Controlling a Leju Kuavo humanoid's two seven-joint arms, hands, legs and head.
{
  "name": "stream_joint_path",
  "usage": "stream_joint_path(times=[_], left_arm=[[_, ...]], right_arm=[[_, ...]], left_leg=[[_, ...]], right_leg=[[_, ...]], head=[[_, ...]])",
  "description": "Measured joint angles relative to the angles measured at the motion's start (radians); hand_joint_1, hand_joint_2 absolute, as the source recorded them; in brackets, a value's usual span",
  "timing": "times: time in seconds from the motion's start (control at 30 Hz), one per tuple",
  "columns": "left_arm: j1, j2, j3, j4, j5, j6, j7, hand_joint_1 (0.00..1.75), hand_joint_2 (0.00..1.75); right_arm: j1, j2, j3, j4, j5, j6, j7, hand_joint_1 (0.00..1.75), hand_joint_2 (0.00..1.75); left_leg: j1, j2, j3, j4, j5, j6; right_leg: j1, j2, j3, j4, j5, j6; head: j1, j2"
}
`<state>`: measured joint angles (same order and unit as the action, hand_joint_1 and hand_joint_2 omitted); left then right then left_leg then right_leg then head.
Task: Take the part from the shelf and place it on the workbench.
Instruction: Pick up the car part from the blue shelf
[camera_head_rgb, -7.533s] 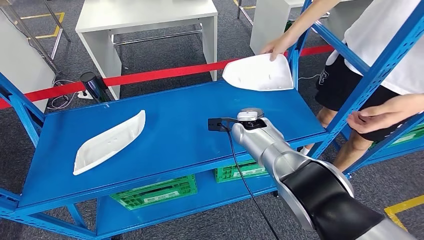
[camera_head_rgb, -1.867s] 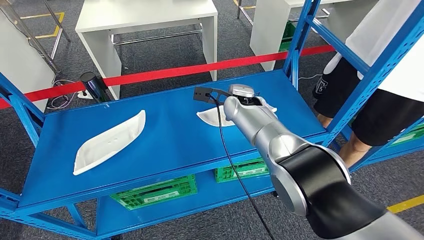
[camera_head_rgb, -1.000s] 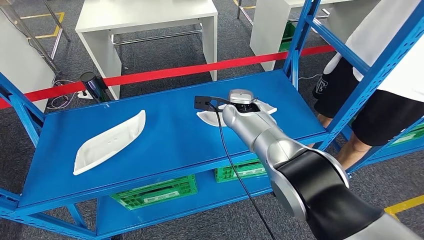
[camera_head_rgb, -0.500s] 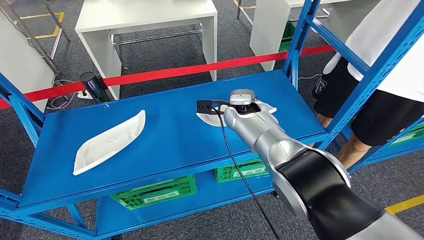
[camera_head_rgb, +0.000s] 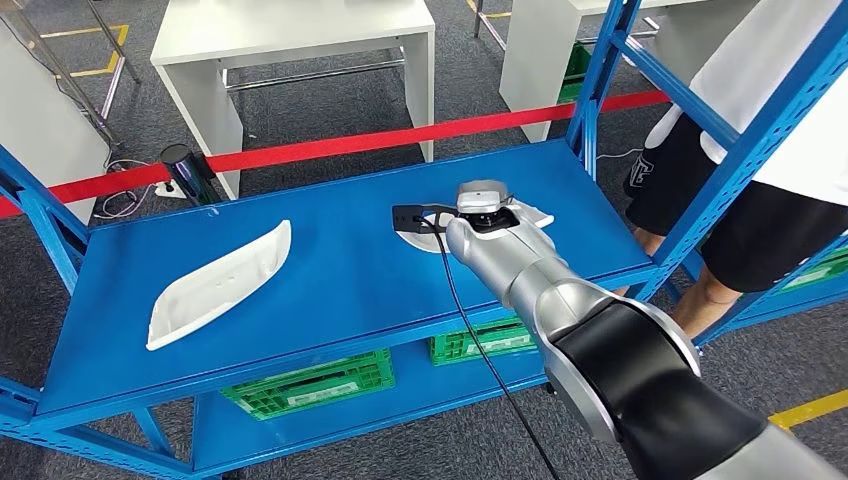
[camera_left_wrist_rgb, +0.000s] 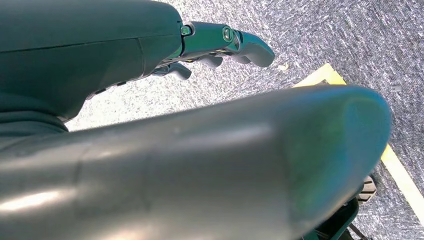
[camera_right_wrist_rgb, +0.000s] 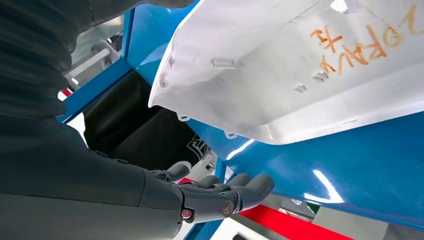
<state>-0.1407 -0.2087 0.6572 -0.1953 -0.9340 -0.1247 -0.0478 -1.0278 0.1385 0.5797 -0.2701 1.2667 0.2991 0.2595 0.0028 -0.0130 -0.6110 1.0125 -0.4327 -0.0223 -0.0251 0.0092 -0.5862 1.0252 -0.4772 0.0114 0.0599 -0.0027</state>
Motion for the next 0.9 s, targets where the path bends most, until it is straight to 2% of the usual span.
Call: stream_joint_path(times=[0.5, 0.9], left_arm=[[0.000, 0.000, 0.001, 0.000, -0.003, 0.000, 0.001, 0.00, 0.00], [0.000, 0.000, 0.001, 0.000, -0.003, 0.000, -0.001, 0.00, 0.00]], right_arm=[[0.007, -0.021, 0.030, 0.000, -0.008, 0.006, -0.056, 0.00, 1.75], [0.015, -0.026, 0.035, 0.000, -0.011, 0.007, -0.069, 0.00, 1.75]], left_leg=[[0.000, 0.000, 0.000, 0.000, 0.000, 0.000], [0.000, 0.000, 0.000, 0.000, 0.000, 0.000]], right_leg=[[0.000, 0.000, 0.000, 0.000, 0.000, 0.000], [0.000, 0.000, 0.000, 0.000, 0.000, 0.000]], head=[[0.000, 0.000], [0.000, 0.000]])
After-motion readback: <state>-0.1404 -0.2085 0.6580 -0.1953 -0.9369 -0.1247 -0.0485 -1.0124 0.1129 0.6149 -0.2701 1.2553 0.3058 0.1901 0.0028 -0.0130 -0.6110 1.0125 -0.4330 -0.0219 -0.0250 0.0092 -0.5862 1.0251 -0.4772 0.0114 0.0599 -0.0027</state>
